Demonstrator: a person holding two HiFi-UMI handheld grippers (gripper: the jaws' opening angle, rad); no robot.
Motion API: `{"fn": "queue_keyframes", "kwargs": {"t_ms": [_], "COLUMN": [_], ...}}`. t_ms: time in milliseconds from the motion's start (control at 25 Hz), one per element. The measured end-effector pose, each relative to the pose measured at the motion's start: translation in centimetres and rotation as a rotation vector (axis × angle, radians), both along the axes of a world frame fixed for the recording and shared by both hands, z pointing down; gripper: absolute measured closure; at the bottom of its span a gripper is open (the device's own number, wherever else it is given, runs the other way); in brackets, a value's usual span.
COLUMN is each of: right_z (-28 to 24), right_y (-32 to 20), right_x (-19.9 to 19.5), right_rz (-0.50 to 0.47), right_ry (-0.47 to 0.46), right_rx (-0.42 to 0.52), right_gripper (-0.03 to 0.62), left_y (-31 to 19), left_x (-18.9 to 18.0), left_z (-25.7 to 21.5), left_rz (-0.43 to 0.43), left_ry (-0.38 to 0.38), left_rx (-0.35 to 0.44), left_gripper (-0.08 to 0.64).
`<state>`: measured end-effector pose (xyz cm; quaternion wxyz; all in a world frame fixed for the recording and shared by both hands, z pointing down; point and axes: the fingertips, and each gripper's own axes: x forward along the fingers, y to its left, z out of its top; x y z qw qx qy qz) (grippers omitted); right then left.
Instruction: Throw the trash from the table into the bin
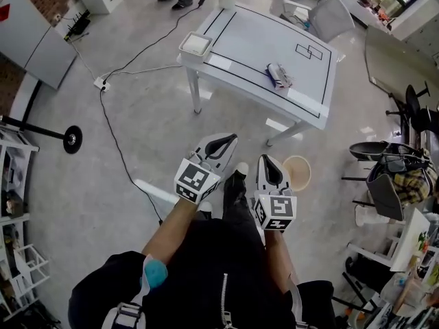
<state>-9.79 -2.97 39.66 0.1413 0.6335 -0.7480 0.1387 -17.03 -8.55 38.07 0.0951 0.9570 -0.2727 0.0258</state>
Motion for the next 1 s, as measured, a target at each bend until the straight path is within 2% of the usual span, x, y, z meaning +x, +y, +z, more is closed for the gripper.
{"fn": "queue_keyframes", "kwargs": {"t_ms": [440, 640, 1000], "right_z": [0.7, 0.5, 0.5], "right_y": [-10.8, -15.7, -20.0], "right_x": [6.6, 9.9, 13.5], "right_rz": [-0.108, -0.157, -0.189], "right_ry": [-0.055, -0.069, -0.104], "right_rx": [-0.016, -0.015, -0.001], "right_gripper": [0.582, 0.583, 0.582], "left_y": [-10.0, -14.4, -18.3], "left_x": [6.9, 10.8, 15.2], "left_z": [-0.2, -0.6, -0.7], "left_rz": [-0.086, -0.100, -0.112], "left_ry": [-0.043, -0.074, -0.106], "left_rx": [0.004, 0.021, 0.017], "left_gripper": [0.555, 0.555, 0.555]}}
